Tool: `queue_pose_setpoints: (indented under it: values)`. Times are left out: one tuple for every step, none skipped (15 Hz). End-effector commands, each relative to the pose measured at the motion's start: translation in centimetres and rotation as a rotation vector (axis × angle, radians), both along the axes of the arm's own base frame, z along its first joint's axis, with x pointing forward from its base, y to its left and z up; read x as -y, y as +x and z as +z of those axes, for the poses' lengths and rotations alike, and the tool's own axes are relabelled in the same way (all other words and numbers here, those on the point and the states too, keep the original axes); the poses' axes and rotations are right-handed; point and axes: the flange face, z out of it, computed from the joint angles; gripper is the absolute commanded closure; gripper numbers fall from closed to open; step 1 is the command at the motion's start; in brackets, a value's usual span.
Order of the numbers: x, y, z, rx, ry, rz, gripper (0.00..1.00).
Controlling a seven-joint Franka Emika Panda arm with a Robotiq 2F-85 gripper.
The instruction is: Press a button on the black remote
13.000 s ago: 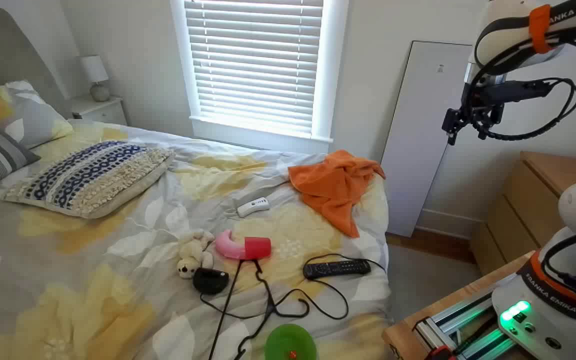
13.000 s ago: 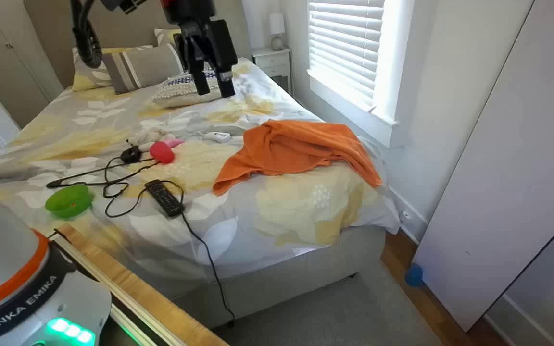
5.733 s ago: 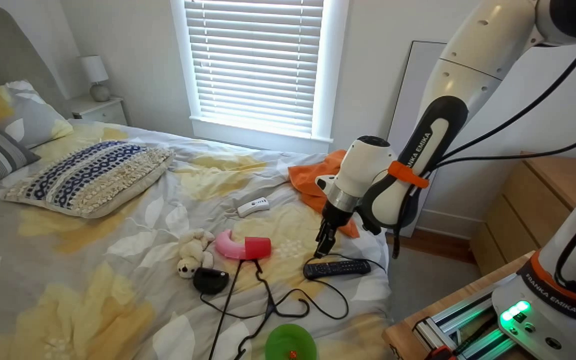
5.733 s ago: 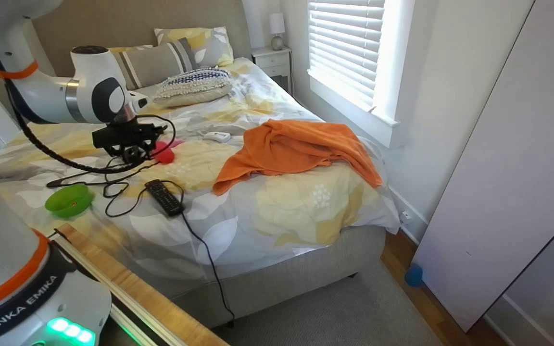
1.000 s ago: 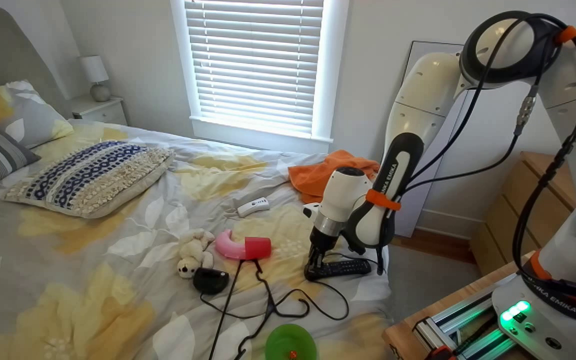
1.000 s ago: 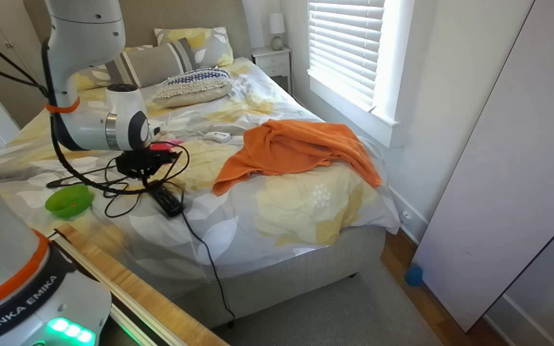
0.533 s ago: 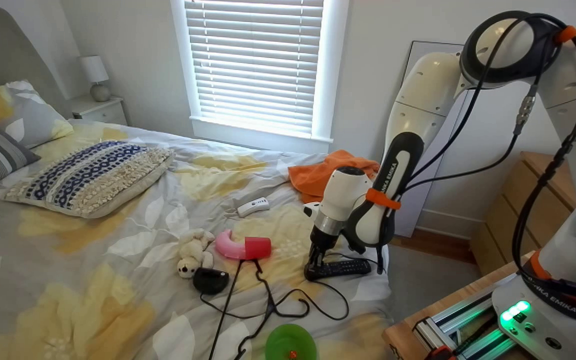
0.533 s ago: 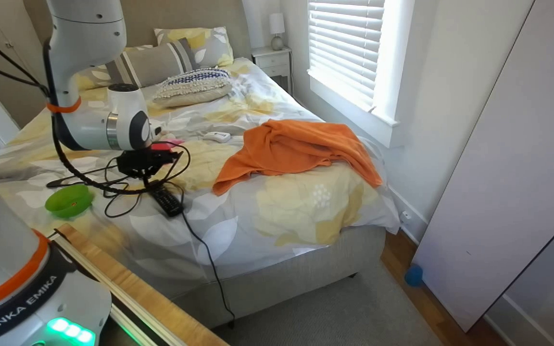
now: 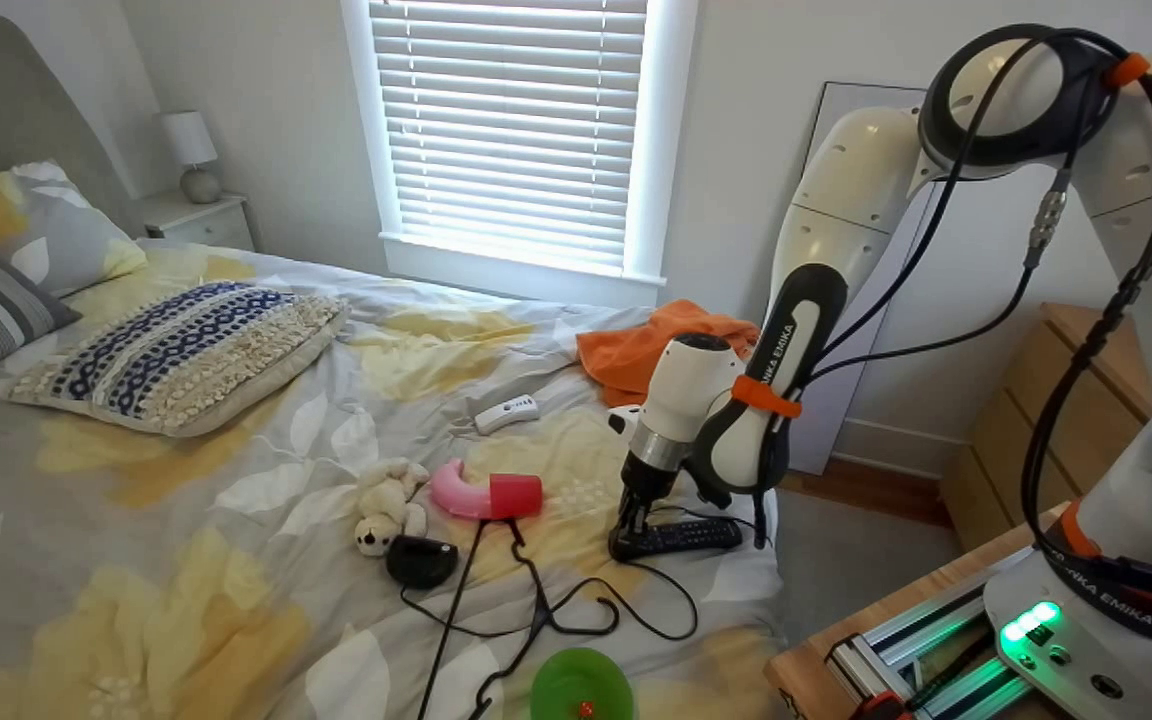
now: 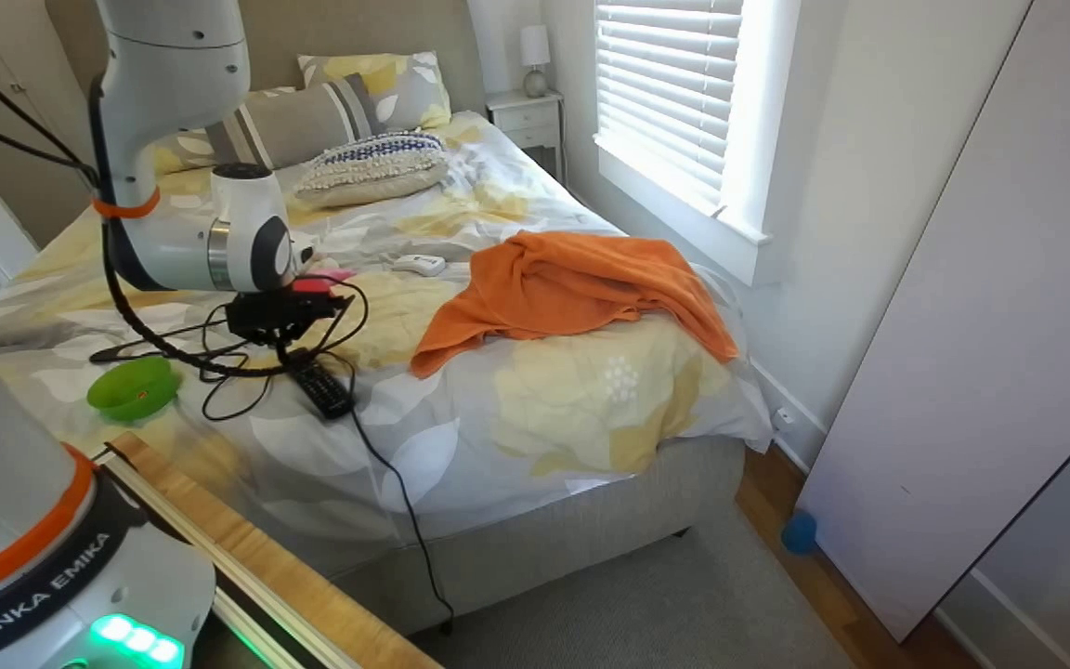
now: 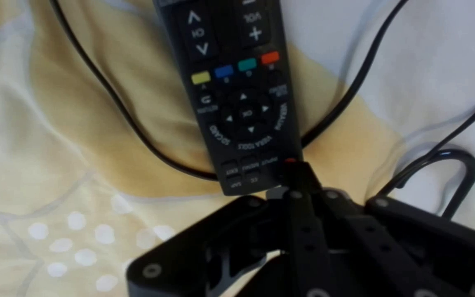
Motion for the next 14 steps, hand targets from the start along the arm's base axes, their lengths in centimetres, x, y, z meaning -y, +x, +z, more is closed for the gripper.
queue_pose_setpoints:
  values:
    - [-0.29,-0.16,-0.58,-0.019,0.007,0.004,1.0]
    - [-0.26,-0.19,-0.69,-0.018,0.002,0.006,1.0]
    - [-0.22,-0.2,-0.79,-0.019,-0.002,0.007,1.0]
    - [-0.21,-0.17,-0.84,-0.018,-0.001,0.004,1.0]
    - [-0.2,-0.12,-0.85,-0.014,0.002,0.004,1.0]
    - [-0.15,0.0,-0.82,-0.002,0.001,0.006,1.0]
    - [-0.15,0.07,-0.8,0.001,0.004,0.006,1.0]
    - [-0.12,0.21,-0.79,0.011,0.003,0.008,1.0]
    - [-0.12,0.27,-0.81,0.011,0.006,0.006,1.0]
    - [-0.06,0.36,-0.91,0.015,0.003,0.007,1.0]
    - [0.0,0.42,-1.07,0.012,0.001,0.007,1.0]
    - [0.06,0.48,-1.18,0.012,-0.001,0.006,1.0]
    - [0.09,0.51,-1.34,0.008,-0.004,0.005,1.0]
    - [0.12,0.51,-1.53,0.004,-0.006,0.004,1.0]
